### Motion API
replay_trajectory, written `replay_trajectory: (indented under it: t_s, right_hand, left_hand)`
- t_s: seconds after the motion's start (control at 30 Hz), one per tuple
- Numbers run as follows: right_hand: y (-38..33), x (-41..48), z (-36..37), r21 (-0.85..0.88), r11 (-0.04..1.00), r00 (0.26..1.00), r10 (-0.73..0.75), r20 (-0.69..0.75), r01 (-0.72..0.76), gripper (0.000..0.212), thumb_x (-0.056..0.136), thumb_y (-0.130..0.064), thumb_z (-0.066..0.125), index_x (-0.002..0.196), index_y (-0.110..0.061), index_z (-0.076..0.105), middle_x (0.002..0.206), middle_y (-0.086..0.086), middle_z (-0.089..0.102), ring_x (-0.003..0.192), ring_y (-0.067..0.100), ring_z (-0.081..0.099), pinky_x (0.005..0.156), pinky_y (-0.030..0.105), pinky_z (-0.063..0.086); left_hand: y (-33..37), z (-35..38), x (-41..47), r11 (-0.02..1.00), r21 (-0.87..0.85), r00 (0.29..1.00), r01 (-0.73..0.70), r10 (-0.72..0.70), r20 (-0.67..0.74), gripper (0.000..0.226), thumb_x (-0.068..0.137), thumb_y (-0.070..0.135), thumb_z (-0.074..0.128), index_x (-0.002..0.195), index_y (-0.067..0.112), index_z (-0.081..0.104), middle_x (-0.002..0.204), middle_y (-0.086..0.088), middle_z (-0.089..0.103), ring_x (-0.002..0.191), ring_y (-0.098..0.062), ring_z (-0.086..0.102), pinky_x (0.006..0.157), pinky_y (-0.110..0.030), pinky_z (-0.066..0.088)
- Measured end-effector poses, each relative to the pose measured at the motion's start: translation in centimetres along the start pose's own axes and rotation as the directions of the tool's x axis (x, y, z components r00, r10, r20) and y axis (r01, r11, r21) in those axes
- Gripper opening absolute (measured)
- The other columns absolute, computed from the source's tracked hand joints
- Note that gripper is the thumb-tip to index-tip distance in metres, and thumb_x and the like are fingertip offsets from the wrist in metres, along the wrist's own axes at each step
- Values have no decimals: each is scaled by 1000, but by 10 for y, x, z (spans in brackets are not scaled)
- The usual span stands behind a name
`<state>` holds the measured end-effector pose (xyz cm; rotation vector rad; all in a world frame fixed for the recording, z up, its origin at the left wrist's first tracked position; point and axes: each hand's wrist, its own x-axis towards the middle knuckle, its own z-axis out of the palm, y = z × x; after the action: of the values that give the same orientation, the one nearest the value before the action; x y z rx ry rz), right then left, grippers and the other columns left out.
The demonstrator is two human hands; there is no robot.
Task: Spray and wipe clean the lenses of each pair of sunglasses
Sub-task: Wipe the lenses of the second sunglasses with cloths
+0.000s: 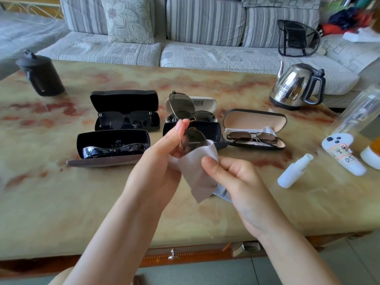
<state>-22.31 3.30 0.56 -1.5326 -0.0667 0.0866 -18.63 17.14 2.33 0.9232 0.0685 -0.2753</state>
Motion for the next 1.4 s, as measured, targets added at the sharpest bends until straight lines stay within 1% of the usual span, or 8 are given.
replay_trajectory:
  t_s: [0.1, 0.27, 0.37, 0.5, 0.77, 0.97, 1.23, 1.4]
  right_hand:
    - [-2, -1, -2, -3, 1000, 999, 26, 40, -26, 28, 76, -30, 74, 93, -8, 76, 90, 13, 76, 85, 24, 70, 85, 46, 53]
    - [-2, 4, 3, 91, 995, 998, 51, -32, -48, 39, 61, -33, 83, 93, -11, 78, 95, 34, 68, 78, 40, 54, 75, 46, 40]
    - [-7, 5, 4, 175, 983, 995, 73, -74, -59, 39, 58, -36, 83, 87, -10, 78, 91, 46, 57, 79, 35, 47, 71, 45, 36]
    - [-13, 7, -3, 241, 967, 995, 99, -33, -88, 25, 58, -31, 81, 77, -14, 79, 77, 15, 68, 69, 25, 60, 69, 44, 36]
    - [-5, 11, -1, 263, 956, 991, 131, 8, -128, 65, 47, -55, 90, 87, -5, 76, 86, 25, 52, 78, 37, 37, 66, 49, 29]
    - [-6, 5, -4, 128, 985, 994, 108, 34, -111, 38, 59, -40, 83, 88, -16, 79, 86, 26, 66, 79, 33, 52, 75, 43, 36]
    - [-8, 0, -9, 4, 998, 995, 60, 76, -61, 26, 63, -25, 79, 84, -10, 78, 87, 13, 76, 81, 22, 71, 74, 38, 50]
    - [-6, 4, -6, -1, 999, 999, 45, 13, -45, 28, 64, -27, 84, 85, -10, 78, 89, 25, 73, 85, 48, 65, 75, 63, 47]
  left_hand:
    - [0, 1, -3, 995, 94, 1000, -13, 14, -7, 18, 78, 37, 60, 90, 26, 69, 68, 8, 60, 64, -7, 54, 74, -25, 43]
    - [-3, 6, -8, 977, 212, 1000, -7, 10, -11, 18, 75, 38, 64, 80, 25, 76, 79, -5, 59, 62, -14, 58, 58, -26, 50]
    - [-4, 5, -7, 969, 246, 1000, -25, 23, 10, 20, 72, 39, 64, 78, 25, 77, 84, -7, 62, 70, -15, 59, 66, -29, 48]
    - [-10, 7, -8, 927, 365, 995, -91, 73, 64, 36, 71, 42, 63, 88, 12, 75, 78, -3, 68, 75, -11, 60, 74, -25, 44]
    - [-16, 11, -11, 920, 381, 996, -90, 77, 49, 27, 75, 44, 62, 75, 21, 74, 82, -13, 63, 79, -22, 52, 76, -35, 40]
    - [-11, 8, -11, 951, 297, 996, -83, 77, 34, 25, 77, 38, 60, 82, 17, 73, 71, 1, 66, 64, -9, 59, 59, -19, 48]
    - [-1, -1, -3, 971, 222, 995, -87, 97, -37, 19, 71, 38, 63, 69, 24, 74, 69, 4, 58, 74, -20, 48, 79, -31, 32]
    - [-2, 0, -4, 955, 283, 996, -85, 88, -1, 21, 75, 41, 61, 72, 25, 74, 72, -3, 54, 68, -16, 48, 67, -26, 37]
